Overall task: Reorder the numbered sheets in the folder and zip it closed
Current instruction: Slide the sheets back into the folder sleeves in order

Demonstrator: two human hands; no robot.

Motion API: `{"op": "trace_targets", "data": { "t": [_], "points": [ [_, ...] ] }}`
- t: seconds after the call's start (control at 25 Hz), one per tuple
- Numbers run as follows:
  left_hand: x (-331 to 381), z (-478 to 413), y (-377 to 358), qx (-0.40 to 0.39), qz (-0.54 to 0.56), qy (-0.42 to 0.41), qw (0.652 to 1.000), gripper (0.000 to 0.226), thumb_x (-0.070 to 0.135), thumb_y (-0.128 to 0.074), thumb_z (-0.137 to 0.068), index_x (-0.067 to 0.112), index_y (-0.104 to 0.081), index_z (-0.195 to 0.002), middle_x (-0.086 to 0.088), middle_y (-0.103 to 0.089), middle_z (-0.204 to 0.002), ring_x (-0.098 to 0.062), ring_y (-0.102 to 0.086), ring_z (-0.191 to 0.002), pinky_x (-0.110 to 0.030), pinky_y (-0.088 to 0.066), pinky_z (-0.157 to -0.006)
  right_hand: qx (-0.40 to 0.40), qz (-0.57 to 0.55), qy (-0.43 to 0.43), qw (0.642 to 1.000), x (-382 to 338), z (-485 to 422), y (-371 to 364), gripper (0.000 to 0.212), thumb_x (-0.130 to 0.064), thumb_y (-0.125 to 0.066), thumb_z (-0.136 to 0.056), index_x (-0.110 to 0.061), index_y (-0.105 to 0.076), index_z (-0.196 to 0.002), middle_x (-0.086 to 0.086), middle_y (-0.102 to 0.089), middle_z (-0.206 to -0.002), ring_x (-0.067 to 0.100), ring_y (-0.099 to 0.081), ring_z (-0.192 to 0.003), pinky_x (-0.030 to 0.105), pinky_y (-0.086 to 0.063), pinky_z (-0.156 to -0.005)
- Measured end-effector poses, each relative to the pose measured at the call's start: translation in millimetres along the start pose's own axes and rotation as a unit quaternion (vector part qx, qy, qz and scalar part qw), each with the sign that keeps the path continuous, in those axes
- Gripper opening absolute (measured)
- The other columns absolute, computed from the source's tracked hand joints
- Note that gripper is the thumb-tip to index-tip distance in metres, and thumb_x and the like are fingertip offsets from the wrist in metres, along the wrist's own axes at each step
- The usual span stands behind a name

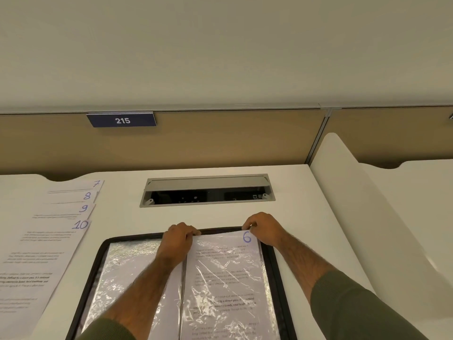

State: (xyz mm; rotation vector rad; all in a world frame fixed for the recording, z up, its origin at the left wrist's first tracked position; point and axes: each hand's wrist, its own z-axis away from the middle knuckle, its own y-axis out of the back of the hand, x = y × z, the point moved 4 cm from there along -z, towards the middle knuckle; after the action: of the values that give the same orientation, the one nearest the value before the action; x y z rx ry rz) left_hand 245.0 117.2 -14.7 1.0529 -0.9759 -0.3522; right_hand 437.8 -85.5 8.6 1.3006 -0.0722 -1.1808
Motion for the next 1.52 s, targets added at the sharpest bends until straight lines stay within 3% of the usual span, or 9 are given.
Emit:
{"op": "trace_targets", "data": {
  "t": [0.2, 0.44, 0.8, 0.96, 1.08, 1.2, 1.36, 1.44, 1.52],
  "points": [
    [4.2, 6.3, 5.1, -0.013, 0.015, -0.006, 1.0, 0.03, 0.016, -0.053, -0.095, 0.032, -0.077, -0.103, 0.009, -0.065, -0.111, -0.013, -0.056, -0.108, -0.035, -0.049, -0.098, -0.049, 0.011, 0.015, 0.999, -4.2, 6.2, -4.1, 0.022, -0.02, -0.058, -0.099, -0.014, -0.075, -0.112, 0.002, -0.068, -0.12, 0.017, -0.059, -0.11, 0.025, -0.048, -0.091],
    [13.9, 11.7, -0.7, -0.029, -0.002, -0.05, 0.998, 0.007, 0.039, -0.068, -0.09, 0.038, -0.073, -0.096, 0.018, -0.059, -0.106, -0.007, -0.051, -0.105, -0.035, -0.043, -0.097, -0.092, 0.018, 0.026, 0.995, -7.5, 11.5, -4.8, 0.024, -0.022, -0.078, -0.086, -0.013, -0.076, -0.108, -0.004, -0.065, -0.104, 0.011, -0.058, -0.097, 0.024, -0.044, -0.082],
    [31.2, 11.0, -7.7, 0.013, 0.017, -0.062, 0.998, 0.015, 0.025, -0.062, -0.096, 0.03, -0.075, -0.099, 0.013, -0.066, -0.108, -0.01, -0.052, -0.104, -0.035, -0.044, -0.095, -0.12, 0.052, 0.006, 0.991, -1.6, 13.8, -13.4, 0.02, -0.019, -0.073, -0.09, -0.01, -0.077, -0.106, 0.005, -0.073, -0.11, 0.019, -0.065, -0.102, 0.027, -0.052, -0.088],
    [35.0, 11.5, -8.5, 0.032, 0.013, -0.055, 0.998, 0.017, 0.024, -0.057, -0.099, 0.028, -0.073, -0.102, 0.011, -0.064, -0.111, -0.01, -0.052, -0.104, -0.028, -0.042, -0.09, -0.041, -0.027, -0.004, 0.999, 2.7, 17.7, -2.1, 0.011, -0.013, -0.068, -0.094, -0.01, -0.077, -0.099, 0.001, -0.07, -0.1, 0.011, -0.062, -0.083, 0.016, -0.047, -0.061],
    [39.2, 24.0, -11.4, 0.052, 0.012, -0.042, 0.998, 0.02, 0.027, -0.054, -0.102, 0.03, -0.065, -0.117, 0.008, -0.061, -0.127, -0.016, -0.054, -0.121, -0.027, -0.043, -0.1, 0.008, -0.083, -0.016, 0.996, 5.5, 22.0, -1.4, 0.007, -0.011, -0.068, -0.093, -0.009, -0.075, -0.092, 0.001, -0.069, -0.094, 0.014, -0.065, -0.082, 0.022, -0.054, -0.061],
    [36.8, 61.2, -22.4, 0.062, -0.007, -0.044, 0.997, 0.05, 0.042, -0.046, -0.104, 0.031, -0.038, -0.152, 0.008, -0.03, -0.162, -0.016, -0.026, -0.15, -0.034, -0.02, -0.122, 0.025, -0.115, -0.023, 0.993, 5.3, 26.3, -6.9, 0.008, -0.011, -0.067, -0.094, -0.015, -0.07, -0.088, 0.003, -0.068, -0.094, 0.022, -0.067, -0.091, 0.034, -0.061, -0.076],
    [45.7, 128.9, -59.3, 0.01, -0.101, -0.059, 0.993, 0.072, 0.066, -0.008, -0.1, 0.031, 0.013, -0.159, 0.008, 0.029, -0.164, -0.013, 0.026, -0.151, -0.039, 0.007, -0.126, 0.05, -0.262, -0.098, 0.959, 13.1, 43.8, -9.4, 0.021, -0.011, -0.07, -0.092, -0.016, -0.061, -0.111, 0.007, -0.063, -0.108, 0.026, -0.068, -0.095, 0.039, -0.064, -0.069],
    [45.7, 152.2, -76.5, 0.0, -0.129, -0.048, 0.991, 0.076, 0.072, 0.007, -0.094, 0.03, 0.024, -0.156, 0.007, 0.038, -0.16, -0.014, 0.036, -0.147, -0.041, 0.015, -0.123, 0.04, -0.315, -0.132, 0.939, 13.7, 65.3, -15.4, 0.035, -0.016, -0.072, -0.091, -0.018, -0.054, -0.121, 0.008, -0.061, -0.114, 0.026, -0.068, -0.094, 0.034, -0.061, -0.06],
    [41.4, 160.8, -88.0, 0.003, -0.151, -0.038, 0.988, 0.079, 0.074, 0.004, -0.095, 0.028, 0.022, -0.157, 0.004, 0.037, -0.161, -0.016, 0.035, -0.147, -0.044, 0.014, -0.122, 0.035, -0.367, -0.155, 0.917, 13.4, 94.7, -22.4, 0.039, -0.018, -0.072, -0.092, -0.019, -0.048, -0.123, 0.011, -0.063, -0.111, 0.025, -0.07, -0.086, 0.033, -0.06, -0.057]
  ]
}}
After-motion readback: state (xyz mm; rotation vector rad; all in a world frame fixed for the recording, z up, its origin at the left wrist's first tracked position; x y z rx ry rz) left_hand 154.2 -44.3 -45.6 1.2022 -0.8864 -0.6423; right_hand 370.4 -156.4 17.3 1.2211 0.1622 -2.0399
